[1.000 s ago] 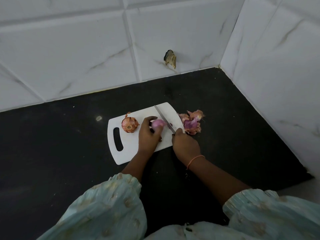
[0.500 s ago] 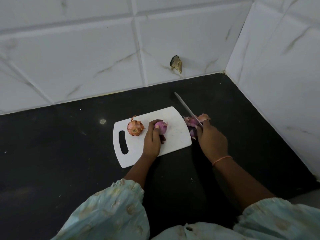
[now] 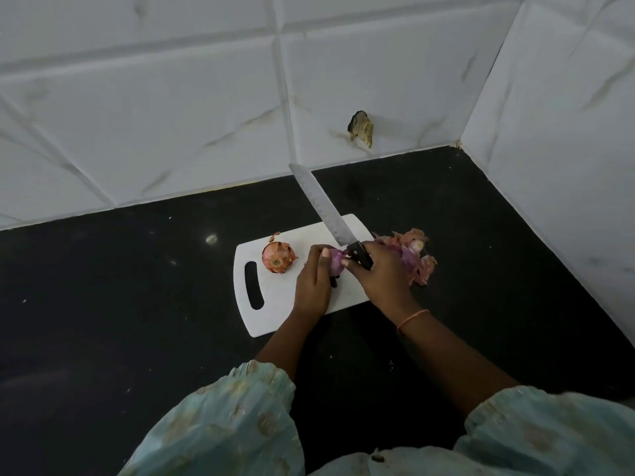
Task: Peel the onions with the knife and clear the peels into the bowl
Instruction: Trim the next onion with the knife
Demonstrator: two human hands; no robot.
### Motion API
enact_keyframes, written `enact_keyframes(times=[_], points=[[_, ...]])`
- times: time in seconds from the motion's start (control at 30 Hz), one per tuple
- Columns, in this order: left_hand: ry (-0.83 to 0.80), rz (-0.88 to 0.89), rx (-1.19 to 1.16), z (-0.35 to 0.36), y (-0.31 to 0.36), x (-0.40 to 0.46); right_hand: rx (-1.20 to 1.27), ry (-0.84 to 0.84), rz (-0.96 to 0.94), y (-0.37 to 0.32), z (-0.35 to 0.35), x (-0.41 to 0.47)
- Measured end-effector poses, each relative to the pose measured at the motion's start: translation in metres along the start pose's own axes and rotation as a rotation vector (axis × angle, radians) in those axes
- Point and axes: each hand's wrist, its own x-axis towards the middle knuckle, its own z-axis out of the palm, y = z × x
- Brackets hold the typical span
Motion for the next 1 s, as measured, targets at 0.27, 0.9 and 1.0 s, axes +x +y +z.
enact_keyframes(times=[0.27, 0.9, 1.0], points=[[0.014, 0.019, 0.047, 0.000, -0.002, 0.004, -0.079, 0.034, -0.077, -0.001, -0.001, 0.002], [-0.019, 0.050, 0.013, -0.001, -0.003, 0.003, 0.413, -0.104, 0.556, -0.011, -0.046, 0.027], [-0.020, 0.073, 0.054, 0.000, -0.007, 0.003, 0.206, 0.070, 0.442, 0.001, -0.054, 0.028]])
